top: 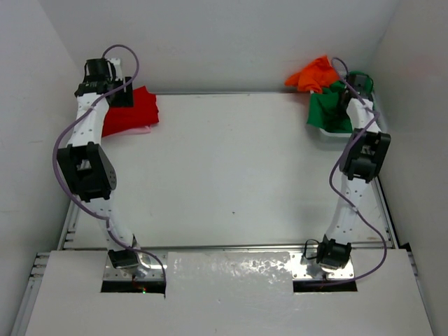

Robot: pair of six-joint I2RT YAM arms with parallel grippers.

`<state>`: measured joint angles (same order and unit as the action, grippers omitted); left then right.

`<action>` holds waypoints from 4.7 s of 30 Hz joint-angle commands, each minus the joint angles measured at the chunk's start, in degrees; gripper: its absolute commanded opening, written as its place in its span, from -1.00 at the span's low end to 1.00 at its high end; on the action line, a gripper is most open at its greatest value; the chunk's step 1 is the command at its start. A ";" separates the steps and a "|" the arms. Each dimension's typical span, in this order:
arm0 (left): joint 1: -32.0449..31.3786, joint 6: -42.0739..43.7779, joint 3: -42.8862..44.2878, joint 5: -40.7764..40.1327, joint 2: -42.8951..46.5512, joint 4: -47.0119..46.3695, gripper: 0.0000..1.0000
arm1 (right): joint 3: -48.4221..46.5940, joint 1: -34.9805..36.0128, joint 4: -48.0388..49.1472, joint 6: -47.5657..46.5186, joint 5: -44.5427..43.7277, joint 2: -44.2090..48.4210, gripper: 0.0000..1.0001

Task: Fold and stack the t-shirts
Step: Grab crumpled tshirt from bin with the right arm, then move the tshirt to the center of the board, then flatten out the tshirt

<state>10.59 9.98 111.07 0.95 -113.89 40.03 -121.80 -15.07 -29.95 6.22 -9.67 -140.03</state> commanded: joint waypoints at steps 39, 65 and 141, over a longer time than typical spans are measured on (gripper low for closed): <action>0.31 -1.28 -12.98 5.91 20.72 -5.84 0.41 | 16.03 31.67 38.91 39.28 36.66 54.95 -1.00; -9.97 23.16 -51.54 -2.53 30.30 -3.01 0.30 | 50.01 41.25 12.82 13.28 14.77 44.00 0.14; -56.13 13.77 -26.69 6.80 29.16 3.66 0.52 | 6.22 27.73 -12.84 7.41 27.30 26.10 0.97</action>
<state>-47.88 27.03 81.80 14.15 -85.78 50.65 -116.36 16.40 -46.41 10.13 24.34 -122.83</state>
